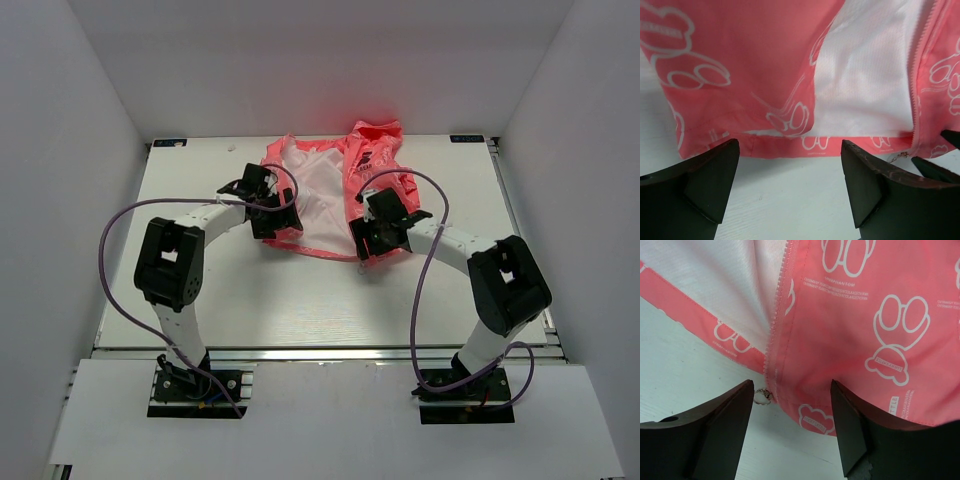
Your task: Zip up the jacket
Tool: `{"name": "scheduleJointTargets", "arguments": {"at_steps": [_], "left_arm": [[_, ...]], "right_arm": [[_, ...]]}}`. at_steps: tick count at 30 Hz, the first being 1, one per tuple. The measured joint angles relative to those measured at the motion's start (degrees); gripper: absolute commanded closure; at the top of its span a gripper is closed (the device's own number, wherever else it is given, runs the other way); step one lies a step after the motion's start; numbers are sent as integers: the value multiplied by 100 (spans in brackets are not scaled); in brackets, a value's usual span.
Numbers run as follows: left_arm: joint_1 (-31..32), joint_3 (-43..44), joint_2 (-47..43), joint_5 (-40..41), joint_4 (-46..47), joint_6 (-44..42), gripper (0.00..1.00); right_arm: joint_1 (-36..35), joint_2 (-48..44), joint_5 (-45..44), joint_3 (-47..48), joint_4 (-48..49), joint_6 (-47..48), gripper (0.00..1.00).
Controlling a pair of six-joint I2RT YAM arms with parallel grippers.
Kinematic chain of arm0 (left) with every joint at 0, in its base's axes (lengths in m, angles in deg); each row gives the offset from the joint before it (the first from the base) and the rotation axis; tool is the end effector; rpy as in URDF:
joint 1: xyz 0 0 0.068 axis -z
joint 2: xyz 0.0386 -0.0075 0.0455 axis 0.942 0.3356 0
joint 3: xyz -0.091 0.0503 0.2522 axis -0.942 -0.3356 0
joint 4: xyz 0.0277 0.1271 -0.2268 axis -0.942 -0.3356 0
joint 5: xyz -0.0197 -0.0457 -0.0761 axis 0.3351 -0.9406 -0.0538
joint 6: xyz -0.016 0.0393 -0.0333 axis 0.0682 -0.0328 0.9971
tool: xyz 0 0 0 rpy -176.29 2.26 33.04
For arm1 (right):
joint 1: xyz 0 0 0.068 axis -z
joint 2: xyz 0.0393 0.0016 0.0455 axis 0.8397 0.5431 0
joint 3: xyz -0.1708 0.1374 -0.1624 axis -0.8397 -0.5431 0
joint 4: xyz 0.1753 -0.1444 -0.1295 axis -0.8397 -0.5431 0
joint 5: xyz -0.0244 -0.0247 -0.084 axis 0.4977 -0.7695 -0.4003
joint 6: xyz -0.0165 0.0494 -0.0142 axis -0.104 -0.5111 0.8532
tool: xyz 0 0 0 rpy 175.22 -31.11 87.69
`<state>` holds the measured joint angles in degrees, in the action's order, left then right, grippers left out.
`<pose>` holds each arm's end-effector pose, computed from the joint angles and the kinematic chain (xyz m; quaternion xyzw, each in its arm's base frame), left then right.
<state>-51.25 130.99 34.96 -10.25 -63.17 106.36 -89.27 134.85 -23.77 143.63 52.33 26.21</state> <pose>0.3673 -0.1363 0.1845 -0.0582 0.9586 -0.2073 0.1862 0.2988 0.1861 0.1937 -0.2094 0.9233 0.0861 0.3104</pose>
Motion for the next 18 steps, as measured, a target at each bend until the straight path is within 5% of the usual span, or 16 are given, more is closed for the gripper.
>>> {"name": "scheduleJointTargets", "arguments": {"at_steps": [10, 18], "left_arm": [[175, 433, 219, 219, -24, -11, 18], [319, 728, 570, 715, -243, -17, 26]], "right_arm": [[0, 59, 35, -225, 26, -63, 53], [0, 212, 114, -229, 72, -173, 39]]}}
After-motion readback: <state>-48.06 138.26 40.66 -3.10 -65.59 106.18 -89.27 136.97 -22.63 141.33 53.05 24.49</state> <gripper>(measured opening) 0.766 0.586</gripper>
